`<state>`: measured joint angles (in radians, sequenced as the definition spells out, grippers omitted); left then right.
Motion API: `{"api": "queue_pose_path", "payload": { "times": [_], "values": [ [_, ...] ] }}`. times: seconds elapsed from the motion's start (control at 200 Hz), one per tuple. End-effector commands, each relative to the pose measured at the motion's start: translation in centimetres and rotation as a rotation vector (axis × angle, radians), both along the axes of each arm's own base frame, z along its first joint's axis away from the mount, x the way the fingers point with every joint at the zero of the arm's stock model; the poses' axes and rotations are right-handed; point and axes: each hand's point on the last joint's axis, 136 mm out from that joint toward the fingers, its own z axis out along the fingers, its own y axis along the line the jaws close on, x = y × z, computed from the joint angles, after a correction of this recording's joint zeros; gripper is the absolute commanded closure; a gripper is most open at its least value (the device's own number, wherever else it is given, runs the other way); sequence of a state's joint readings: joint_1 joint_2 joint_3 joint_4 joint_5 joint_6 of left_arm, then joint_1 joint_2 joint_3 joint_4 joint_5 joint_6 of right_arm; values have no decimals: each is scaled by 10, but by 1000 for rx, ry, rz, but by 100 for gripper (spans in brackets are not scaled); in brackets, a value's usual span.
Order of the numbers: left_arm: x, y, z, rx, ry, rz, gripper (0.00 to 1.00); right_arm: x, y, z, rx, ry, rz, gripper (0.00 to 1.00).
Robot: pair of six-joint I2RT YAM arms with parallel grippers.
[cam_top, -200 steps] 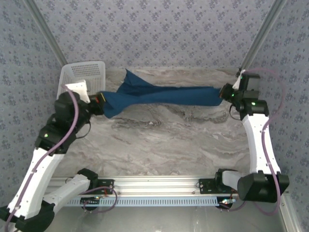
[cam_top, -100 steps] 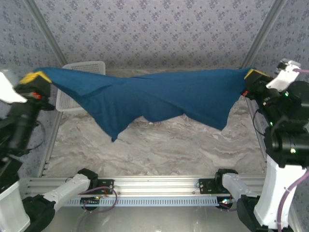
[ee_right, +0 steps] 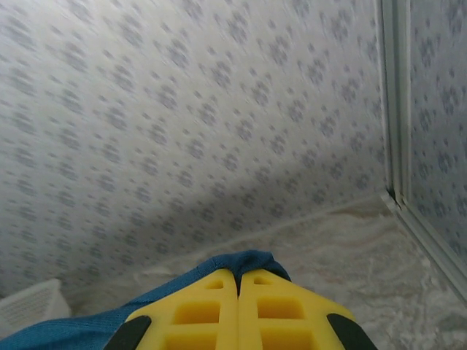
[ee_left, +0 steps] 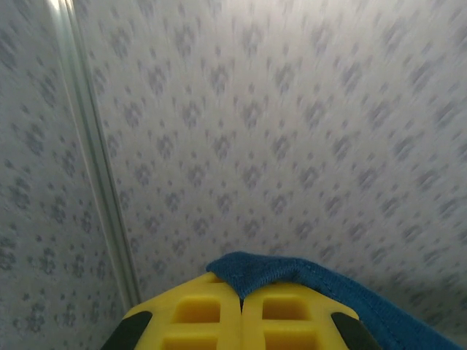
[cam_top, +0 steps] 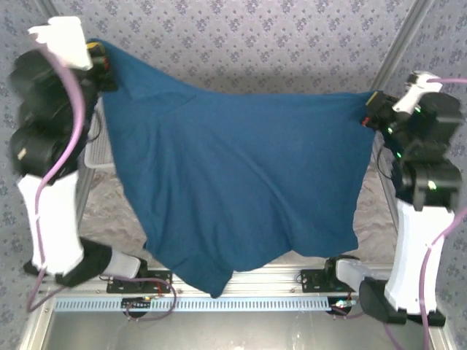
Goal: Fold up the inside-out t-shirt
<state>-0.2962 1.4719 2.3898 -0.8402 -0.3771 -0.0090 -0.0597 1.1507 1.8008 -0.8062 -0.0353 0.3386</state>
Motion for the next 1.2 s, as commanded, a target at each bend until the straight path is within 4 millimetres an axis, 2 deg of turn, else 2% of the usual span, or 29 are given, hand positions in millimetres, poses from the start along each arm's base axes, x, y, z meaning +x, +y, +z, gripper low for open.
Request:
{"api": "queue_pose_path", "payload": {
  "times": [0.0, 0.065, 0.165, 0.215, 0.235, 0.245, 0.255, 0.265, 0.275, 0.285, 0.3, 0.31, 0.36, 0.415, 0.445, 0.555, 0.635, 0.725, 0.819, 0.889, 0.939, 0.969, 0.979, 0.994, 1.019, 1.054, 1.124, 1.194],
  "values": [
    [88, 0, -73, -13, 185, 8, 100, 68, -12, -68, -39, 148, -56, 99],
    [140, -10, -128, -18, 287, -15, 100, 106, -7, -115, -40, 235, -51, 98],
    [216, -28, -219, -24, 439, -48, 100, 171, -4, -200, -62, 374, -79, 94],
    [253, -33, -268, -26, 509, -44, 98, 204, -1, -244, -72, 446, -82, 89],
    [265, -36, -282, -31, 529, -48, 96, 215, 0, -256, -74, 464, -78, 86],
    [271, -37, -287, -36, 534, -53, 95, 222, 1, -269, -74, 487, -77, 85],
    [278, -39, -300, -38, 555, -57, 94, 229, 1, -275, -72, 493, -74, 83],
    [282, -40, -301, -43, 556, -60, 92, 236, 4, -280, -68, 502, -65, 81],
    [288, -41, -312, -46, 573, -62, 91, 242, 5, -285, -65, 512, -59, 80],
    [292, -43, -311, -51, 567, -65, 90, 247, 8, -292, -60, 526, -47, 79],
    [299, -44, -324, -55, 584, -65, 86, 253, 11, -303, -56, 553, -36, 77],
    [303, -45, -325, -61, 575, -68, 82, 257, 12, -310, -55, 567, -32, 76],
    [315, -51, -328, -92, 529, -99, 69, 279, 16, -324, -58, 593, -32, 70],
    [320, -55, -332, -134, 527, -124, 60, 284, 27, -338, -82, 653, -5, 68],
    [322, -57, -342, -146, 553, -131, 57, 284, 34, -340, -103, 668, 15, 67],
    [310, -62, -345, -181, 586, -165, 48, 267, 57, -341, -152, 709, 91, 64],
    [293, -67, -345, -201, 644, -189, 46, 238, 73, -342, -132, 749, 153, 63],
    [270, -73, -342, -184, 708, -200, 44, 199, 95, -353, -84, 766, 236, 61],
    [241, -83, -340, -151, 754, -224, 44, 159, 116, -364, -69, 794, 307, 57],
    [214, -86, -338, -154, 773, -241, 43, 128, 124, -379, -84, 840, 343, 56],
    [193, -88, -345, -176, 787, -255, 43, 113, 131, -385, -68, 842, 373, 55],
    [181, -91, -342, -188, 775, -264, 43, 103, 135, -390, -47, 856, 391, 55],
    [176, -91, -351, -189, 794, -263, 43, 100, 136, -391, -38, 860, 397, 55],
    [169, -92, -352, -192, 792, -267, 42, 95, 136, -395, -30, 871, 404, 55],
    [156, -93, -363, -190, 823, -265, 43, 90, 136, -398, -23, 880, 408, 54],
    [146, -95, -366, -181, 809, -265, 42, 82, 135, -408, -21, 908, 407, 54],
    [123, -90, -389, -206, 825, -219, 42, 71, 136, -426, -2, 968, 417, 55],
    [107, -95, -410, -285, 838, -231, 42, 72, 129, -442, 26, 1002, 387, 56]
  ]
}}
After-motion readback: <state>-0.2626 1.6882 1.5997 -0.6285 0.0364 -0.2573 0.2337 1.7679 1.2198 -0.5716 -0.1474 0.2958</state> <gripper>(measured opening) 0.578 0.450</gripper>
